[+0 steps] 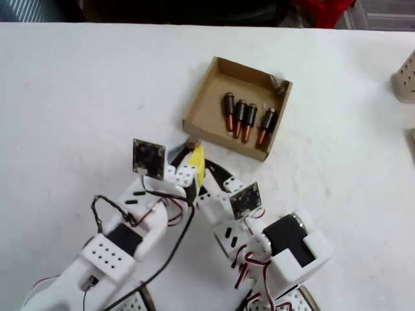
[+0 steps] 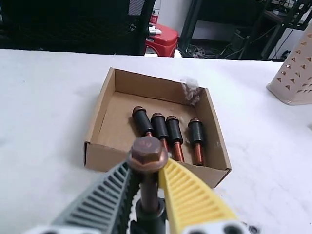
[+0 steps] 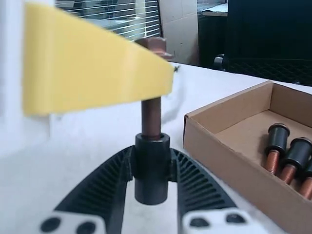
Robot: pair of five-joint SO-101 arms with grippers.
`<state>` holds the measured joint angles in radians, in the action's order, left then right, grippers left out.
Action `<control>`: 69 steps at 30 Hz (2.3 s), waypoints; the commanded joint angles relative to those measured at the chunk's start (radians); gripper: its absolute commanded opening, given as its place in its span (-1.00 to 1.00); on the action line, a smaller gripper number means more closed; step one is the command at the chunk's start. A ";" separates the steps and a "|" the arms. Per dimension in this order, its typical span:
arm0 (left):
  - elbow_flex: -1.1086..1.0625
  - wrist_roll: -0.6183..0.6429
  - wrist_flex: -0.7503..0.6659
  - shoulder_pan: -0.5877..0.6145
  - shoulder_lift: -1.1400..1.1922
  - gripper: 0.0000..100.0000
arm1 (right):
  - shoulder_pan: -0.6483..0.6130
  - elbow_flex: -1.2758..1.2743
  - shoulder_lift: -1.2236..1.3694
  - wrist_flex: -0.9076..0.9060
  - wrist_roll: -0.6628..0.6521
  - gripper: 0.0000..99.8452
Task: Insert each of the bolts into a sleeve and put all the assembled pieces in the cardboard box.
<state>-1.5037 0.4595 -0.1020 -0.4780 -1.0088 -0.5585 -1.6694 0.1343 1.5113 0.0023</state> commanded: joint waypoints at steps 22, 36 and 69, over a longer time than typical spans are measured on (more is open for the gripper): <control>0.009 -0.075 0.324 -0.074 -0.124 -0.35 | 0.021 0.002 -0.004 0.027 0.008 -0.97; 0.098 -0.069 0.318 -0.074 -0.131 -0.35 | 0.019 0.002 -0.004 0.027 0.008 -0.97; 0.242 -0.075 0.953 0.208 -0.834 -0.95 | 0.019 0.002 -0.004 0.027 0.008 -0.97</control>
<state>-1.3211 0.3920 0.7035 -0.3629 -1.6410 -0.5493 -1.6694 0.1358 1.5113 0.0023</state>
